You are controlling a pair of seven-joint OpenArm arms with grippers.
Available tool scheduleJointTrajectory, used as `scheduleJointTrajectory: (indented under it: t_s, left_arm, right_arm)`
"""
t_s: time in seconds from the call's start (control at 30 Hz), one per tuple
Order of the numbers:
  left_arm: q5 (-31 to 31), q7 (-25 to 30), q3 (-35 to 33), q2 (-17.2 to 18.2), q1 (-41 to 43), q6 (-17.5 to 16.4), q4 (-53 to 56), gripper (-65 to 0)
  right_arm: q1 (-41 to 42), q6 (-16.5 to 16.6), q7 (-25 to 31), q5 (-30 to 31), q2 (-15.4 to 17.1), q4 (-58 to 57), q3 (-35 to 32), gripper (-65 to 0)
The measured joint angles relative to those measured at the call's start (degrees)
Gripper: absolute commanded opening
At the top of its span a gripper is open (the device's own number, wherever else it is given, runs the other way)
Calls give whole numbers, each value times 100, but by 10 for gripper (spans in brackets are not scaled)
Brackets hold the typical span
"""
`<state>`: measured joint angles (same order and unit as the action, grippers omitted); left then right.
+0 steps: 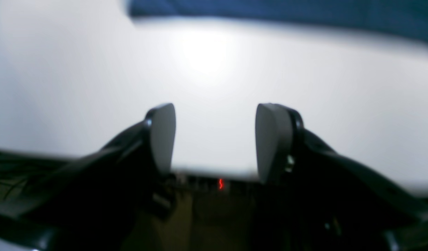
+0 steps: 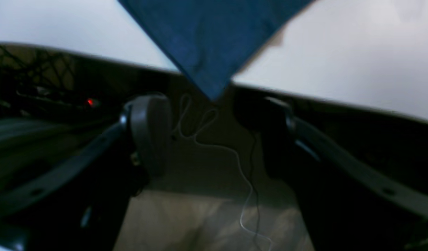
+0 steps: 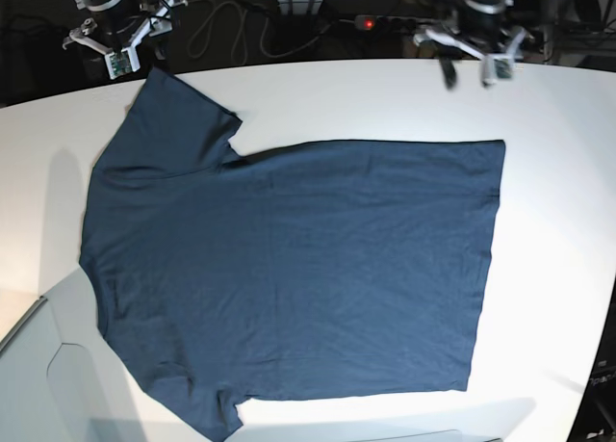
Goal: Fold the T-shirt properly
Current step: 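Move both grippers to the shoulder corners of the blue shirt and grasp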
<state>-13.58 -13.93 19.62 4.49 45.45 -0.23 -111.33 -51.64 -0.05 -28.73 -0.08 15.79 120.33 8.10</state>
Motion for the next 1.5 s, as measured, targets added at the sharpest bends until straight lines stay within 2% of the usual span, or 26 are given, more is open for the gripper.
scheduleJointTrajectory:
  t_s: [0.17, 0.37, 0.6, 0.97, 1.03, 1.13, 1.4, 1.5]
  left_arm:
    - [-719, -37, 472, 415, -669, 22, 479, -297]
    - [-1285, -79, 844, 632, -1462, 59, 1534, -297]
    - [-1325, -74, 588, 763, -2153, 33, 2302, -298]
    - [-1342, 155, 210, 756, -2503, 15, 2721, -304]
    - [-1351, 173, 201, 758, -2498, 13, 2723, -338]
    - [-1364, 170, 197, 758, -2494, 15, 2730, -441]
    - [-1368, 149, 111, 761, -2496, 17, 2728, -641]
    - [-1370, 118, 118, 758, -2494, 15, 2704, -650]
  right_arm:
    - [157, 2, 17, -2, -17, 7, -111, -268]
    - [205, 0, 37, 11, -39, 9, -116, -268]
    - [205, 0, 37, 11, -39, 7, -116, -268]
    - [205, 2, 37, 11, -39, 7, -116, -267]
    - [205, 0, 37, 11, -39, 7, -116, -267]
    - [205, 2, 35, 11, -42, 7, -116, -267]
    - [227, 0, 52, 15, -42, 7, -116, -266]
    - [400, 0, 68, 15, -52, 4, -116, -265]
